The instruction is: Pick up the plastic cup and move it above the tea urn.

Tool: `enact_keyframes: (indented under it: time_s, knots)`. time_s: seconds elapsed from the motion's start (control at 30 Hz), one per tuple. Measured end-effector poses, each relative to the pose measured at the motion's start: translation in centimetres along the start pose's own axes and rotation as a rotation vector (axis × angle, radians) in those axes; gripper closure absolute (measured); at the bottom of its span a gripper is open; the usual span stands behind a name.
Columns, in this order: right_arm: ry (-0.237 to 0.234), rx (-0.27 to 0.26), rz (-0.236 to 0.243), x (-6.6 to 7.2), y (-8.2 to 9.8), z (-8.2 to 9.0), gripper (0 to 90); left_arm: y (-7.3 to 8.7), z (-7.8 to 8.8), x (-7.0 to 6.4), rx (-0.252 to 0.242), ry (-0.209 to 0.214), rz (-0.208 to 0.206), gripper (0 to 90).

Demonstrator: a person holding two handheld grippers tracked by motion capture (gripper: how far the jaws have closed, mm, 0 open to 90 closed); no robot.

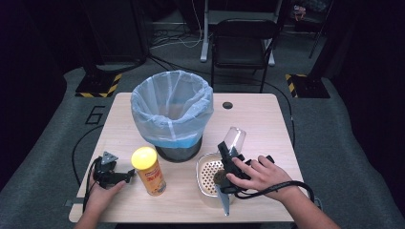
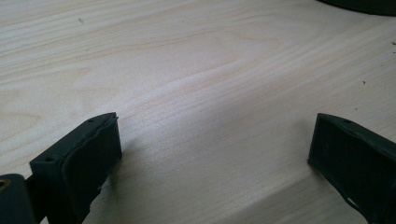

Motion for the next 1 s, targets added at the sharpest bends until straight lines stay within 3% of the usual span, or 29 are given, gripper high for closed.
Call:
enact_keyframes:
  time_s: [0.03,0.07,0.1,0.13,0.17,0.2,0.3,0.33,0.43,0.47,0.53,0.57,0.6,0.87,0.9,0.93,1.0]
  knots:
    - [0.008,-0.002,-0.028,0.2,-0.2,0.0,36.1,0.0,0.0,0.0,0.0,0.0,0.001,2.2]
    - [0.005,-0.007,0.002,0.1,-0.2,0.1,36.0,0.0,0.0,0.0,0.0,0.0,0.001,2.2]
    - [0.007,-0.008,-0.002,0.1,-0.3,0.1,36.0,0.0,0.0,0.0,0.0,0.0,0.0,2.2]
    - [0.01,0.004,-0.06,0.4,-0.4,0.2,36.0,0.0,0.0,0.0,0.0,0.0,0.0,2.2]
    - [0.023,0.003,-0.088,0.4,-0.5,0.2,36.0,0.0,0.0,0.0,0.0,0.0,0.0,2.2]
    - [0.025,-0.001,-0.066,0.2,-0.4,0.2,36.0,0.0,0.0,0.0,0.0,0.0,0.0,2.2]
    - [0.029,-0.003,-0.064,0.1,-0.4,0.2,36.0,0.0,0.0,0.0,0.0,0.0,0.0,2.2]
    - [0.02,-0.016,0.003,-0.2,-0.3,0.2,35.9,0.0,0.0,0.0,0.0,0.0,0.0,2.2]
    - [0.019,-0.017,0.002,-0.3,-0.4,0.2,35.9,0.0,0.0,0.0,0.0,0.0,0.0,2.2]
    - [0.028,-0.023,-0.019,-0.2,-0.5,0.2,35.9,0.0,0.0,0.0,0.0,0.0,0.0,2.2]
    - [0.02,-0.021,-0.004,-0.3,-0.4,0.2,35.9,0.0,0.0,0.0,0.001,0.0,0.0,2.2]
    - [0.024,-0.008,-0.051,0.0,-0.6,0.3,35.9,0.0,0.0,0.0,0.0,0.0,0.001,2.2]
    - [0.031,-0.023,-0.008,-0.4,-0.5,0.3,35.9,0.0,0.0,0.0,0.001,0.0,0.0,2.2]
    - [0.033,-0.031,-0.005,-0.7,-0.5,0.5,35.8,0.0,0.0,0.0,0.0,0.0,0.002,2.2]
    - [0.043,-0.032,-0.012,-0.7,-0.5,0.5,35.8,0.0,0.0,0.0,0.0,0.0,0.002,2.2]
    - [0.042,-0.016,-0.095,-0.3,-0.6,0.6,35.8,0.0,0.0,0.0,0.0,0.0,0.002,2.2]
    - [0.049,-0.016,-0.101,-0.3,-0.7,0.6,35.8,0.0,0.0,0.0,0.0,0.0,0.002,2.2]
Point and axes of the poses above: each handheld gripper's, and its own axes: z roughly backward along the jaws, y roughly out of its underside, x roughly to its left, the point moved 4 cm from there along -z, roughly forward along the jaws, and after that the axes turned 3 degrees about z, right-handed, at the moved point
